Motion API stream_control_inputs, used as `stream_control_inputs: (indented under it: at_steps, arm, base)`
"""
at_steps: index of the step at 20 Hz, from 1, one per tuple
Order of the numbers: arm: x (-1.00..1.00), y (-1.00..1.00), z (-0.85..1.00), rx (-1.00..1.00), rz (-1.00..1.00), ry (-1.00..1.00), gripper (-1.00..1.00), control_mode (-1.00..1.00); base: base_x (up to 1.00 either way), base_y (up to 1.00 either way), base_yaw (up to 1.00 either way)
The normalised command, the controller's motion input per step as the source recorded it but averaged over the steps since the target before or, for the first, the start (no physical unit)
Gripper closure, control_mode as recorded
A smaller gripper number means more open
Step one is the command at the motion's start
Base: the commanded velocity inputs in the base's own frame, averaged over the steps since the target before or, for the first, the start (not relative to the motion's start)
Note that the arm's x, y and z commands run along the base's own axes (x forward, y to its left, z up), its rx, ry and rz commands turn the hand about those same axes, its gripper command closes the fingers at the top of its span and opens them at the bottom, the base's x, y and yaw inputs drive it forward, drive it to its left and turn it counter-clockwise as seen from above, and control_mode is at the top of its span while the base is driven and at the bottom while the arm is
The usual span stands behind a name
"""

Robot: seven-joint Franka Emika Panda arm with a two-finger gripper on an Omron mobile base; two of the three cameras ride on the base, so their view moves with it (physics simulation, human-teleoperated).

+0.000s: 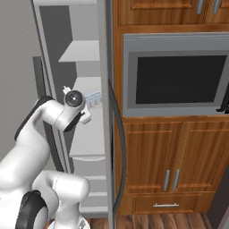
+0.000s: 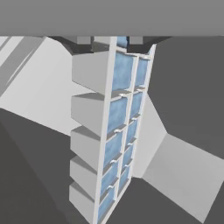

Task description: The ice cube tray has been filled with water. Take the tray and place it in the freezer to make ice. Close the freezer door after placing the tray.

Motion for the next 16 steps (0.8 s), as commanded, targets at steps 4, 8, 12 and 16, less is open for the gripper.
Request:
stream_control_inputs:
  at_steps: [4,8,12,16]
  arm:
    - [0.00,0.06,0.00,0.00,-0.07,0.00,1.00,-1.00]
    - [0.00,0.04,0.00,0.01,-0.08,0.00,1.00,-1.00]
    - [0.00,0.01,0.00,0.02,-0.08,0.00,1.00,-1.00]
    - [0.01,0.03,-0.01,0.02,-0.07,-0.02,1.00,-1.00]
  base:
    - [0.00,0.00,0.00]
    - [0.00,0.00,0.00]
    - [0.00,0.00,0.00]
    - [0.00,0.00,0.00]
